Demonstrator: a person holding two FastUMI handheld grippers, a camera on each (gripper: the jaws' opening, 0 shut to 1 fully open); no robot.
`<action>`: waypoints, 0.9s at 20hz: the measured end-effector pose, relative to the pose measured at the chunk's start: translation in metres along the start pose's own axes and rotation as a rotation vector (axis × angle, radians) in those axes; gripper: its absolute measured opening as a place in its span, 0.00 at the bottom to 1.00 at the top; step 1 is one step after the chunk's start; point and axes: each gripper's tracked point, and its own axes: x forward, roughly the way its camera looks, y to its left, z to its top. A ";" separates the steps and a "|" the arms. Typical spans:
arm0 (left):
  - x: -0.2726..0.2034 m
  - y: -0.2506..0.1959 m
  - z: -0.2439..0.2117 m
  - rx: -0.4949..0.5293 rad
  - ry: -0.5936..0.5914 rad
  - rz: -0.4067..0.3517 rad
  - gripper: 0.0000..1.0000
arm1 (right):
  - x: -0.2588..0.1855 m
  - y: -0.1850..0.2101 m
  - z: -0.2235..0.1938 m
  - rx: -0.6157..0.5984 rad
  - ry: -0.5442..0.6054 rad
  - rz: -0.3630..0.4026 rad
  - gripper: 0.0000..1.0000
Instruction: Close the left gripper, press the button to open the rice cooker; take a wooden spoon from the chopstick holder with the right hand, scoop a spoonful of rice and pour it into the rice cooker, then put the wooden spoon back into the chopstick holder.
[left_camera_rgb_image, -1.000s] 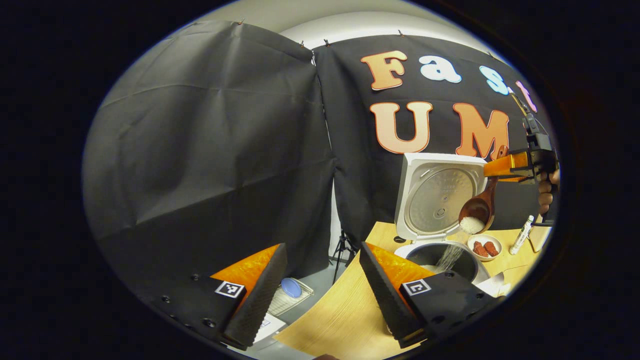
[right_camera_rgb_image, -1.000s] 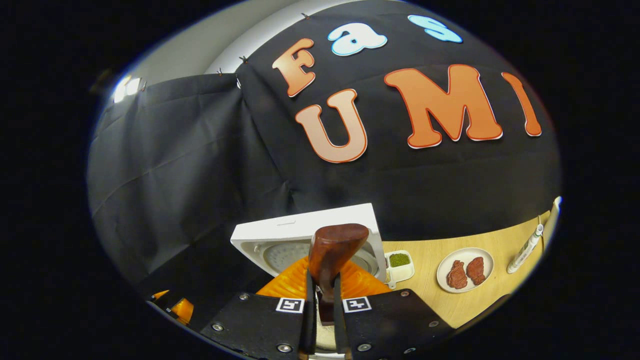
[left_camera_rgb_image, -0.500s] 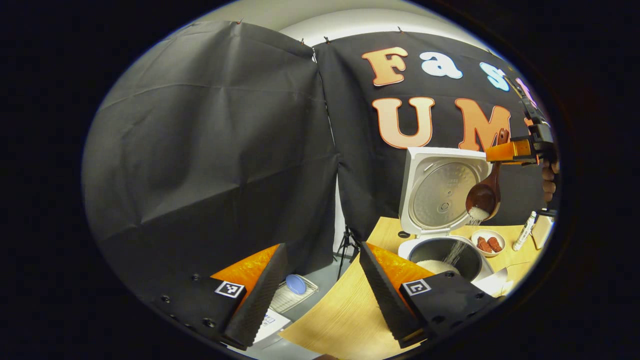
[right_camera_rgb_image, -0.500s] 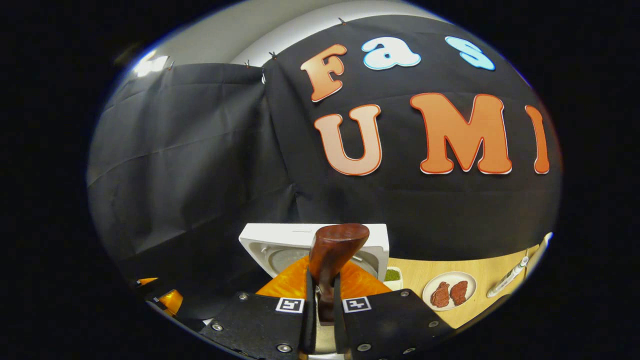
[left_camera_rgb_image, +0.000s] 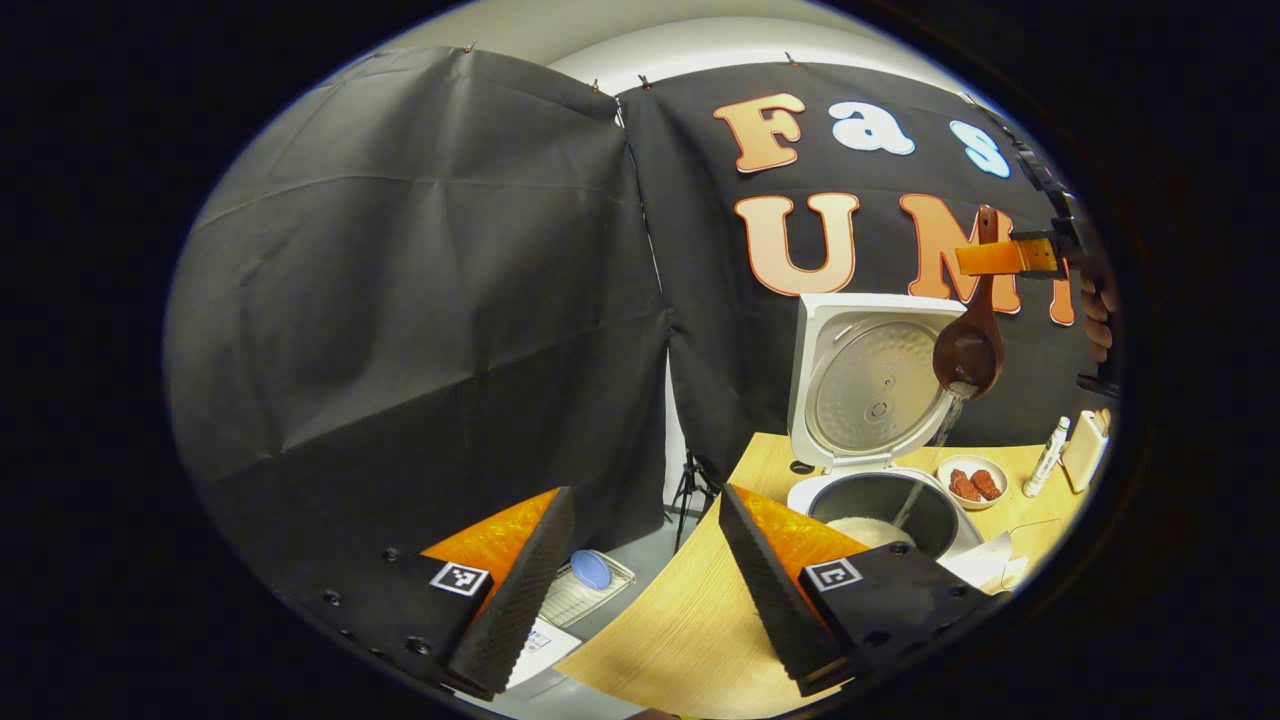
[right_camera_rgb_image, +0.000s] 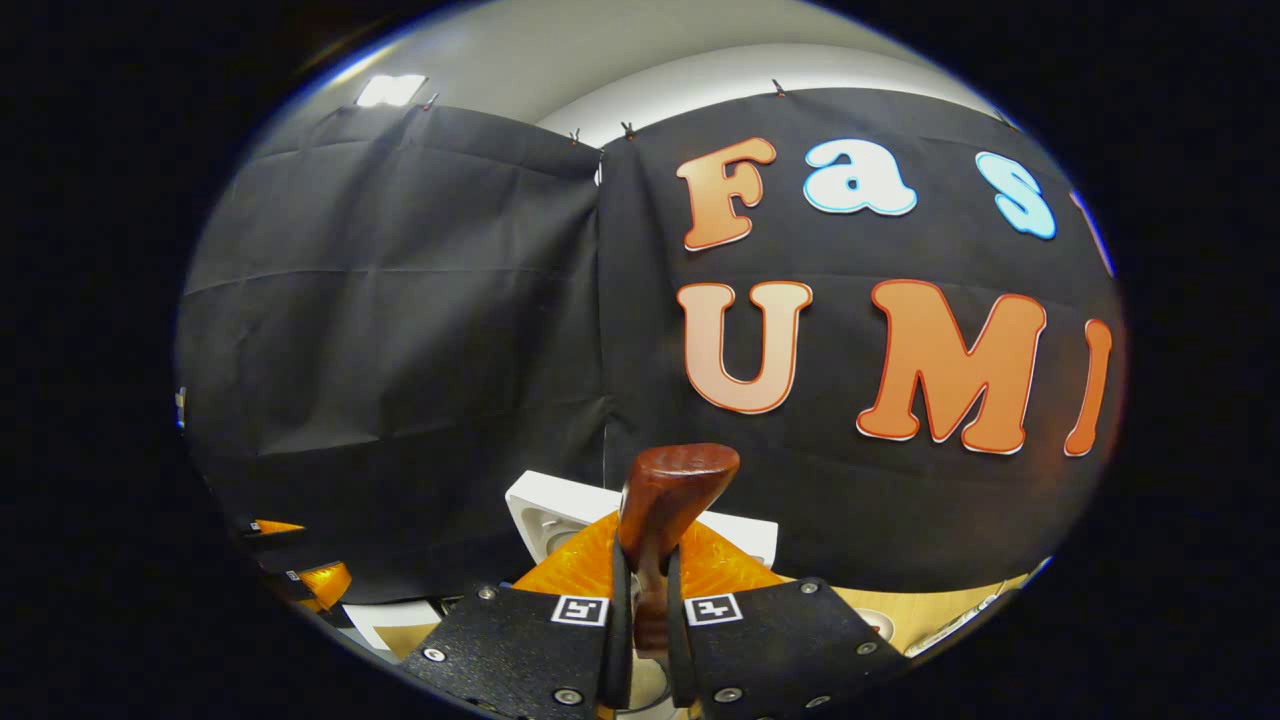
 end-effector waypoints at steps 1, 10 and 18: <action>-0.001 0.000 -0.001 -0.001 0.001 -0.001 0.99 | -0.001 0.003 0.003 -0.012 -0.004 0.010 0.14; -0.011 -0.007 0.007 0.038 -0.027 0.004 0.99 | -0.012 0.020 0.005 -0.106 -0.021 0.064 0.14; -0.026 -0.033 0.008 0.043 -0.032 -0.022 0.99 | -0.054 -0.029 -0.019 0.042 0.020 0.002 0.14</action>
